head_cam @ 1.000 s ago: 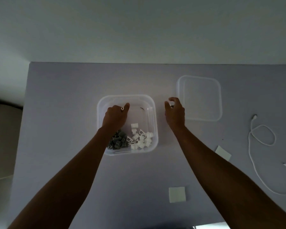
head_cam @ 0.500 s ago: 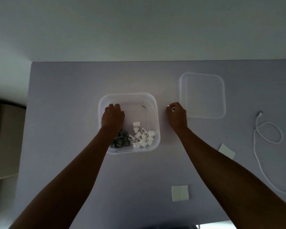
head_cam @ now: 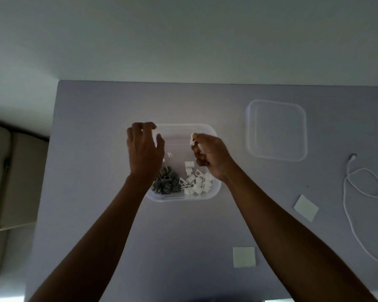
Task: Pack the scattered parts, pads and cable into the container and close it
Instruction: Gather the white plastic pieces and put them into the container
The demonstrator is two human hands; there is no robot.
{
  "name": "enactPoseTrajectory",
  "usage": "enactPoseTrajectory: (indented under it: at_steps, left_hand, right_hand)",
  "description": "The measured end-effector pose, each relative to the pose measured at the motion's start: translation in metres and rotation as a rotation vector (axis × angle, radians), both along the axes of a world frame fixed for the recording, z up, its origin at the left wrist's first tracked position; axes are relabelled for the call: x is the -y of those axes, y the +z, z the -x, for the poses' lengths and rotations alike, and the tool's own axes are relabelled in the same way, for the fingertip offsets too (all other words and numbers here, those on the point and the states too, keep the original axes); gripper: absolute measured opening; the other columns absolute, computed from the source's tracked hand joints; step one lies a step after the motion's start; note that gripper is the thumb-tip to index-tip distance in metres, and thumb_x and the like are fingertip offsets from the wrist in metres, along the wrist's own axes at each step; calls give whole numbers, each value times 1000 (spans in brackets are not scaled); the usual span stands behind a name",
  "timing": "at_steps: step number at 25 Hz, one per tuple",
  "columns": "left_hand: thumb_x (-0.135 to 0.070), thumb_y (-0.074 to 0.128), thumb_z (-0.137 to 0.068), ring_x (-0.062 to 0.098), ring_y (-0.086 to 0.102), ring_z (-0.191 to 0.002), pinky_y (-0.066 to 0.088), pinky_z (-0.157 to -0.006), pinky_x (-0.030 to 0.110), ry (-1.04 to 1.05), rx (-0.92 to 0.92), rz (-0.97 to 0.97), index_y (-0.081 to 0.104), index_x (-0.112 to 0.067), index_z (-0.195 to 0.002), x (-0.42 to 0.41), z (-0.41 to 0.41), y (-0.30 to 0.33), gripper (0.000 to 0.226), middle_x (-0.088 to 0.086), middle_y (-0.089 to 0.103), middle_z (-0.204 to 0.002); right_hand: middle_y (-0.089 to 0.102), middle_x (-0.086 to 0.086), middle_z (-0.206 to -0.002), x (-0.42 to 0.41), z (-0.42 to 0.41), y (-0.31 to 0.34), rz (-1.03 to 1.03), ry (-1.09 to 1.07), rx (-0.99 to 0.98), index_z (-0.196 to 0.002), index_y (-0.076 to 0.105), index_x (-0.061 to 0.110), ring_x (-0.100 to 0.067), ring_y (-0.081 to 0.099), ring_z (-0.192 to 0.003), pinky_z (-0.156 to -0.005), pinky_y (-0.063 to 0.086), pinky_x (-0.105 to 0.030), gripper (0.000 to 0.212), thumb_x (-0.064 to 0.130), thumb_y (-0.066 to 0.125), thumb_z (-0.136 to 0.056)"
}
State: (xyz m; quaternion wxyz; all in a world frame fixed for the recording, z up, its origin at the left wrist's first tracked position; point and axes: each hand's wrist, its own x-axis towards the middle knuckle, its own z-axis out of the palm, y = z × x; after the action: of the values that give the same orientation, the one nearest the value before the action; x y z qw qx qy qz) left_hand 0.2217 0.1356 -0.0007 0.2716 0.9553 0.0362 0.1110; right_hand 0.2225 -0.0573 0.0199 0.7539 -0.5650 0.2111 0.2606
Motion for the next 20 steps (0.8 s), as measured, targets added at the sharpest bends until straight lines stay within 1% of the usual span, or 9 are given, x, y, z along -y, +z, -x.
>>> enactPoseTrajectory:
  at_steps: [1,3,5,7,9,12,15,17,20]
  left_hand:
    - [-23,61,-90,27,46,-110,43,-87,35,76,-34,36,52,-9,-118,-7,0,-4,33,14,52,-118]
    - [-32,59,-92,29,47,-117,43,-92,37,173,-255,201,45,-9,-132,-19,3,-19,48,16,50,-128]
    - [-31,51,-97,31,55,-115,45,-92,37,148,-428,351,43,-10,-136,-21,6,-31,46,16,55,-129]
    - [-21,41,-100,29,60,-103,46,-85,34,109,-444,397,46,-9,-134,-21,7,-31,37,16,62,-120]
    - [-16,36,-101,25,59,-93,43,-79,32,103,-445,405,48,-9,-132,-18,8,-25,35,16,63,-113]
    - [-15,35,-101,20,57,-94,40,-78,28,78,-455,419,48,-10,-132,-13,17,-23,34,13,63,-113]
    - [-16,34,-102,16,55,-97,39,-79,26,42,-484,442,48,-11,-133,-2,31,-27,34,11,62,-117]
    - [-16,34,-102,18,56,-100,39,-80,26,48,-478,454,48,-10,-132,4,39,-29,33,11,61,-118]
    - [-17,34,-103,24,59,-104,41,-80,28,52,-465,449,46,-8,-132,10,50,-33,33,13,61,-118]
  right_hand:
    - [52,-2,-63,-7,0,-8,84,59,-10,-75,63,15,-11,35,-46,-46,25,-22,15,24,62,-88]
    - [57,-3,-63,-23,-3,-25,292,144,3,-75,66,11,-14,43,-49,-45,31,-22,17,22,62,-87]
    - [65,-4,-68,-34,-9,-41,526,176,58,-81,68,5,-16,54,-57,-52,39,-25,18,20,60,-86]
    - [69,-7,-83,-44,-13,-54,742,221,127,-92,67,1,-18,59,-73,-66,42,-27,21,20,58,-88]
    - [64,-8,-91,-53,-14,-61,878,296,160,-102,62,2,-19,54,-80,-70,38,-28,25,23,52,-93]
    - [62,-9,-94,-72,-9,-63,974,414,220,-105,55,5,-22,55,-78,-67,39,-30,26,28,44,-98]
    - [59,-14,-107,-85,5,-69,977,447,296,-109,53,4,-27,56,-95,-78,47,-38,25,25,41,-99]
    - [54,-15,-114,-87,24,-79,1032,474,352,-112,53,4,-27,50,-101,-84,50,-42,26,24,40,-100]
    - [51,-11,-122,-85,48,-88,1146,556,396,-118,57,9,-23,43,-105,-86,51,-38,34,32,39,-99]
